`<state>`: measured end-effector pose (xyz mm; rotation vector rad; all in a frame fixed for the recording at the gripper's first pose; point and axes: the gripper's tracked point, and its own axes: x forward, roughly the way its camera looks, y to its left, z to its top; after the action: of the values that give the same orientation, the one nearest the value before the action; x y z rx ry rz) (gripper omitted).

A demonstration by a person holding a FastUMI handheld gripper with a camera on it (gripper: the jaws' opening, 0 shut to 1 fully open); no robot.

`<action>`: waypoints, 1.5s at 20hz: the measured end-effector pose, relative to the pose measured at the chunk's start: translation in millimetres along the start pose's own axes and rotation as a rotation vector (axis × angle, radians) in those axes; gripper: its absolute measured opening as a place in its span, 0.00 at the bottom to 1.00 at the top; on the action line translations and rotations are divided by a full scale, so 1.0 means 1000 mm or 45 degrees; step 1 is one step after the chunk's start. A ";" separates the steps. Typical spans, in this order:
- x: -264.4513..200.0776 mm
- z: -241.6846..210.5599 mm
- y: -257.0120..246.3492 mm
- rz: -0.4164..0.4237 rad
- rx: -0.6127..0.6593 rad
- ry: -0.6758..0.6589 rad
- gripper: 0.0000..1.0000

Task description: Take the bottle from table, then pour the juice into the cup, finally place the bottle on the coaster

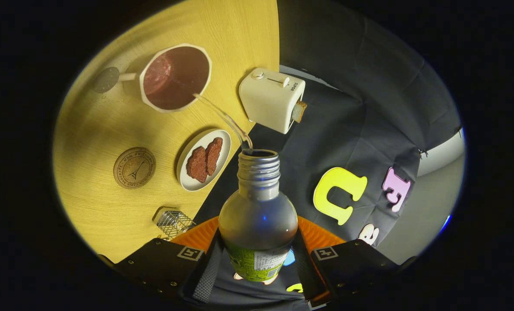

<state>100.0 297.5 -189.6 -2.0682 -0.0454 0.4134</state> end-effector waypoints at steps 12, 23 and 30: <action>0.002 0.000 -0.001 0.005 -0.040 0.002 0.77; 0.005 0.011 0.000 0.017 -0.081 -0.012 0.77; 0.006 0.023 0.007 0.034 -0.124 -0.032 0.77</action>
<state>97.3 314.6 -207.3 -2.1611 -0.0538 0.4620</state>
